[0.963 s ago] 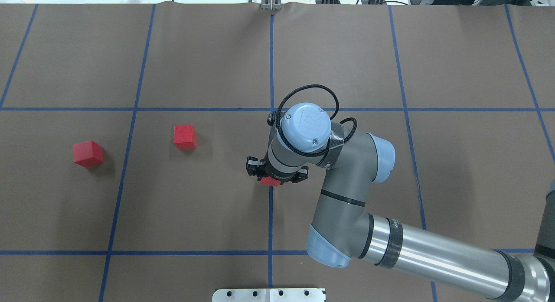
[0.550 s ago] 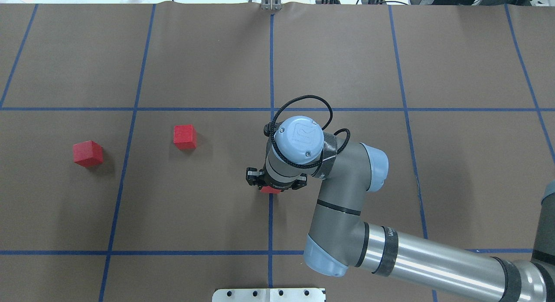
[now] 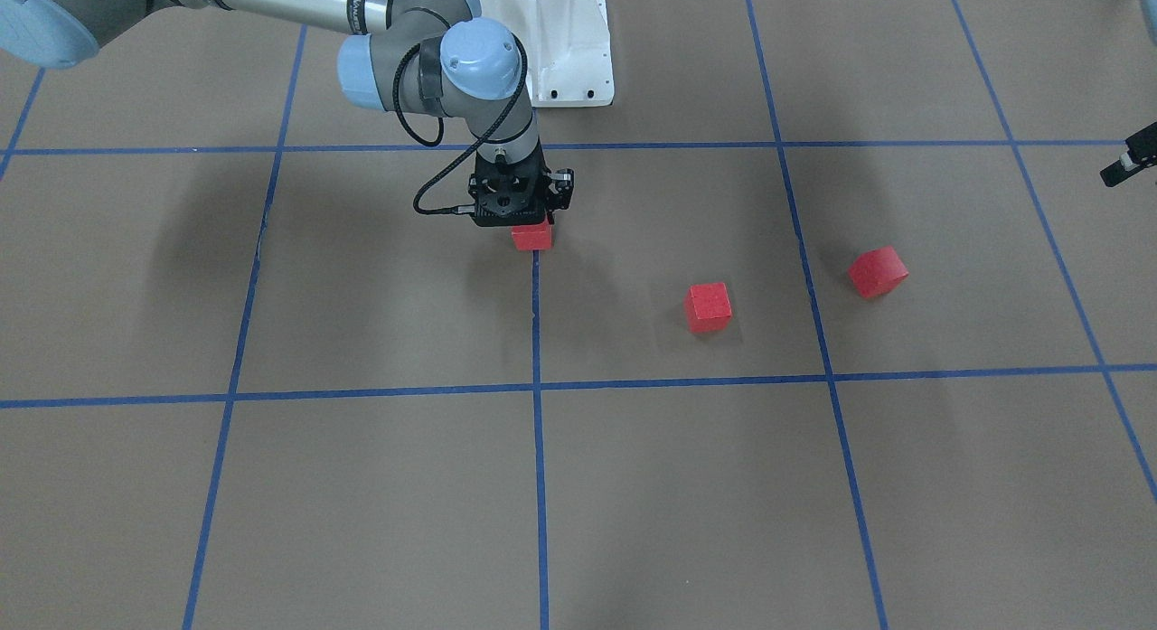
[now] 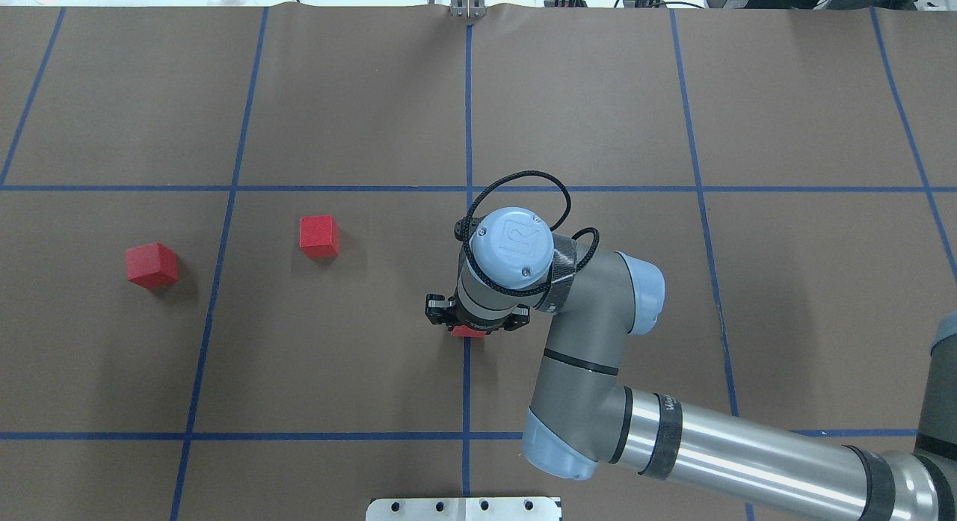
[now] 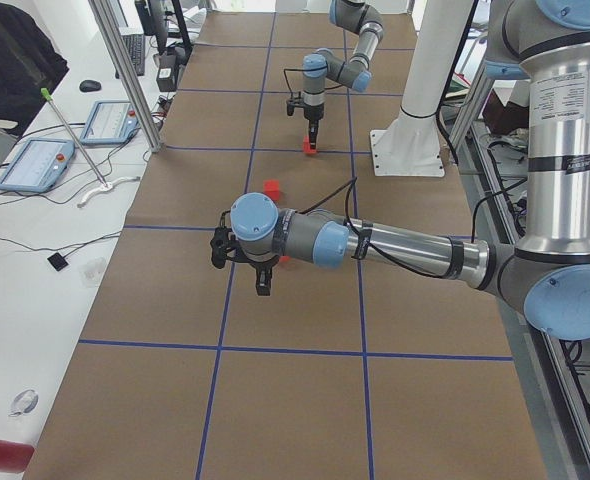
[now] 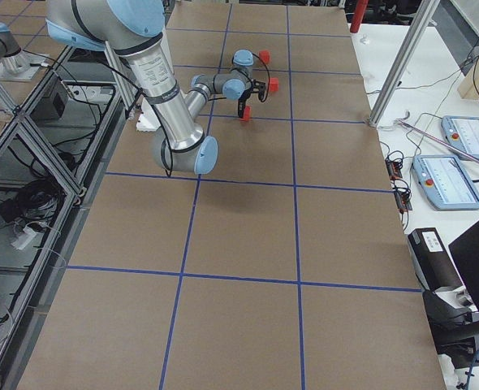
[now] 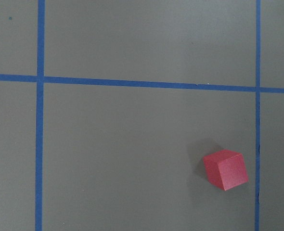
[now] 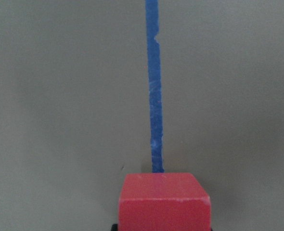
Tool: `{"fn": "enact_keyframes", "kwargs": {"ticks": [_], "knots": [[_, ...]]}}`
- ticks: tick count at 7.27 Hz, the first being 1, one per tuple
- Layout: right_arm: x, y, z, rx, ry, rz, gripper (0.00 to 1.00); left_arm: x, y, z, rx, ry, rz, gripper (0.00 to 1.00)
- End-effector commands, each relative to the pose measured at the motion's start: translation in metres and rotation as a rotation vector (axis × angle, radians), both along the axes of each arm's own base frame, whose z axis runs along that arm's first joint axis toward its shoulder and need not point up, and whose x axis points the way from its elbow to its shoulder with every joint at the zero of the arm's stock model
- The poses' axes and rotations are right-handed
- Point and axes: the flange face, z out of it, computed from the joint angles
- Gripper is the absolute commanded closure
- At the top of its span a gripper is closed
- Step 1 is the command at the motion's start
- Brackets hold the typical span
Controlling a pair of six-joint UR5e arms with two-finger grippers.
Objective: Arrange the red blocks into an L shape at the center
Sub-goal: 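Carry the red cube with the right gripper to the table center, then release the cube and lift the right gripper while the left arm reaches in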
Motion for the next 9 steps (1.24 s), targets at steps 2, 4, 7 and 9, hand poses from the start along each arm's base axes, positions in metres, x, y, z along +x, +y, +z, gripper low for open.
{"fn": "enact_keyframes", "kwargs": {"ticks": [2,4,7,9], "knots": [[-0.001,-0.001,0.0,0.014,0.006,0.013,0.01,0.0,0.0,0.0,0.0,0.0,0.0,0.0],[0.001,0.0,-0.009,0.027,-0.007,0.021,0.0,0.002,-0.001,-0.003,-0.015,0.004,-0.008,0.0],[0.057,-0.001,-0.021,0.032,-0.044,0.045,0.0,0.105,-0.024,-0.077,-0.136,0.076,-0.069,0.0],[0.131,-0.025,0.01,0.018,-0.039,0.094,0.0,0.203,-0.031,-0.13,-0.144,0.033,-0.136,0.0]]}}
